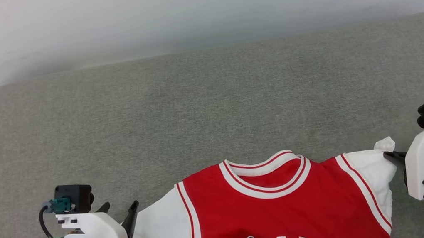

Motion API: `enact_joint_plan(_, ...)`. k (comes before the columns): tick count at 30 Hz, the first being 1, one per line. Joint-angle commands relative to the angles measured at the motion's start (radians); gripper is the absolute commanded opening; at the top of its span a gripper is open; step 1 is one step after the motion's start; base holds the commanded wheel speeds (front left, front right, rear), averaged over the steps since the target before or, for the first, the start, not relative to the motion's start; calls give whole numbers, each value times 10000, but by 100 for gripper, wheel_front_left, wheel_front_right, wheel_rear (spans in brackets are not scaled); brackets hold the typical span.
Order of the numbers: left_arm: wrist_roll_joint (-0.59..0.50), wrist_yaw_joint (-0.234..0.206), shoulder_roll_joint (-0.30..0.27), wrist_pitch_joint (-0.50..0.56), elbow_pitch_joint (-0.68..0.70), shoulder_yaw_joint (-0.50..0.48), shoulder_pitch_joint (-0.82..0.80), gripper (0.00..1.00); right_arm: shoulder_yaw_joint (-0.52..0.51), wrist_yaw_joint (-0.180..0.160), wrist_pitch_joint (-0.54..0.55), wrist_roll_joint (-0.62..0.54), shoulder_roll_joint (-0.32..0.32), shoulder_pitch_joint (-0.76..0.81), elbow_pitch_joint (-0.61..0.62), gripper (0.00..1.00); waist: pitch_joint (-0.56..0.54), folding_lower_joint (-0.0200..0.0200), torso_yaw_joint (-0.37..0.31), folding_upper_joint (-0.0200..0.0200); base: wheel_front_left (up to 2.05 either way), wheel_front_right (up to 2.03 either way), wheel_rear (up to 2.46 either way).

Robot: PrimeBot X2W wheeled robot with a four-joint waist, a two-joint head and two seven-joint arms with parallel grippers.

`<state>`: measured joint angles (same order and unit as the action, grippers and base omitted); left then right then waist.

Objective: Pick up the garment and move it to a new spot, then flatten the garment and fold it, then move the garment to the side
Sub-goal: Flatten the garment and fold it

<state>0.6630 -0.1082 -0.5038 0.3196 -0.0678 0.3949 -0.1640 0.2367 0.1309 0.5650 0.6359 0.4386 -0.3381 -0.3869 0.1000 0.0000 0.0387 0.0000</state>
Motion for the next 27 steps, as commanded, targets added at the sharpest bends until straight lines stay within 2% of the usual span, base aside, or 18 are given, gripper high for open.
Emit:
enact_joint_plan(1,178,91,-284,700,-19,65,-121,100,-105,-3,55,-182,-129,154,162,0,48,0,-243,0,0,0,0)
enact_joint_plan(4,600,161,-688,1759,-179,19,-202,100,-261,-3,154,-359,-365,246,440,0,227,0,-532,0,0,0,0)
enact_joint_plan(8,956,-41,-987,2708,-517,-10,-64,100,-441,-3,253,-497,-620,322,729,0,562,0,-845,0,0,0,0)
enact_joint_plan(12,1120,-73,-1067,3088,-705,-3,-3,100,-591,-5,268,-581,-704,335,861,0,808,0,-970,0,0,0,0)
enact_joint_plan(17,1618,69,-829,3777,-1073,252,132,100,-741,-3,264,-658,-781,273,1016,0,1079,0,-1052,0,0,0,0)
enact_joint_plan(18,1720,118,-721,3896,-1114,320,171,63,-773,-3,261,-673,-777,262,1033,0,1113,0,-1051,0,0,0,0)
enact_joint_plan(19,1747,148,-664,3986,-1144,398,190,36,-795,-3,261,-687,-789,246,1049,0,1142,0,-1052,0,0,0,0)
enact_joint_plan(20,1873,189,-540,4027,-1162,435,201,0,-820,-3,240,-727,-797,222,1059,0,1159,0,-1053,0,0,0,0)
enact_joint_plan(22,1950,290,-392,4018,-1203,503,195,0,-889,-3,207,-743,-821,187,1069,0,1160,0,-1038,0,0,0,0)
enact_joint_plan(27,1340,424,-504,2667,-1051,171,-446,0,-1224,-3,-144,-1190,-686,93,1085,0,808,0,-891,0,0,0,0)
